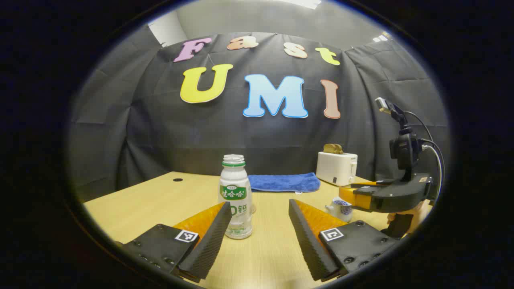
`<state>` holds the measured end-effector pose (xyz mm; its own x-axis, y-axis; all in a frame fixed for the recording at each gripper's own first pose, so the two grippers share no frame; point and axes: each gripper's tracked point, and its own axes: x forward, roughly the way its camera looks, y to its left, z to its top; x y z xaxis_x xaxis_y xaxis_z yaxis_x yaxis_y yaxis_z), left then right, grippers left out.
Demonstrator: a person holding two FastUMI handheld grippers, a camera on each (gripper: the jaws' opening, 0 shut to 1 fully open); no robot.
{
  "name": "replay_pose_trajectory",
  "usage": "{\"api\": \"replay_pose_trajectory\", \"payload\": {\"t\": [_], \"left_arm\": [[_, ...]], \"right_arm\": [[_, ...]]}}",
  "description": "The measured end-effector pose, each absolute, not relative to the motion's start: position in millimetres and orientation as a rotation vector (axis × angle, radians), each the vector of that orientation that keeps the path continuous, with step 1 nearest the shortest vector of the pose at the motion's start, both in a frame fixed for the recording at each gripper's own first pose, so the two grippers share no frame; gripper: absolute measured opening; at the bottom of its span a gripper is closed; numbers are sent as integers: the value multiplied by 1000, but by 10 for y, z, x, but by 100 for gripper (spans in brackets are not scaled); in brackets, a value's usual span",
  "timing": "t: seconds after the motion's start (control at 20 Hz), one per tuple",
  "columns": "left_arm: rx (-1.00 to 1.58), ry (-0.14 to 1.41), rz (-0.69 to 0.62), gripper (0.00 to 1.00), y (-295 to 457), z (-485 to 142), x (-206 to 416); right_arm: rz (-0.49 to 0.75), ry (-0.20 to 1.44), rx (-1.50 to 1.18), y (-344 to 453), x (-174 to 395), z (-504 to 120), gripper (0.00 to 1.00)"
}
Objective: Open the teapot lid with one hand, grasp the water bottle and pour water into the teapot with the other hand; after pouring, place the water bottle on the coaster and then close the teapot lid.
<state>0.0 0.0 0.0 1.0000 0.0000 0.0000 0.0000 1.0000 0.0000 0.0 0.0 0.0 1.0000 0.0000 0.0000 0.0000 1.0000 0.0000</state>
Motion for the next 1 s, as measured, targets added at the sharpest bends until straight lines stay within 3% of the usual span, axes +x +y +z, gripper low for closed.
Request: {"api": "replay_pose_trajectory", "payload": {"t": [0.1, 0.2, 0.25, 0.6, 0.65, 0.75, 0.8, 0.9, 1.0], "left_arm": [[-6, 2, 2, 99, 37, -15, 27], [-8, 4, 4, 99, 63, -49, 42], [-7, 3, 6, 99, 78, -40, 50], [-29, 5, 18, 99, 167, -84, 78], [-31, 9, 20, 99, 177, -92, 83], [-32, 13, 25, 92, 215, -110, 71], [-33, 15, 25, 95, 224, -121, 71], [-30, 21, 29, 92, 265, -147, 71], [-29, 27, 33, 99, 298, -169, 81]], "right_arm": [[-3, 6, 1, -1, 116, -128, 48], [-17, 12, 35, -26, 75, -62, 7], [-16, 6, 30, -24, 89, -61, 14], [-42, -6, -44, -37, 13, -20, 14], [-44, -5, -31, -32, 90, -55, 0], [-40, -3, -18, -13, 83, -41, 0], [-32, -5, -9, -6, 71, -33, 0], [-25, -18, 14, -8, 32, 38, 0], [-21, -43, 30, -6, -32, 144, 0]]}}
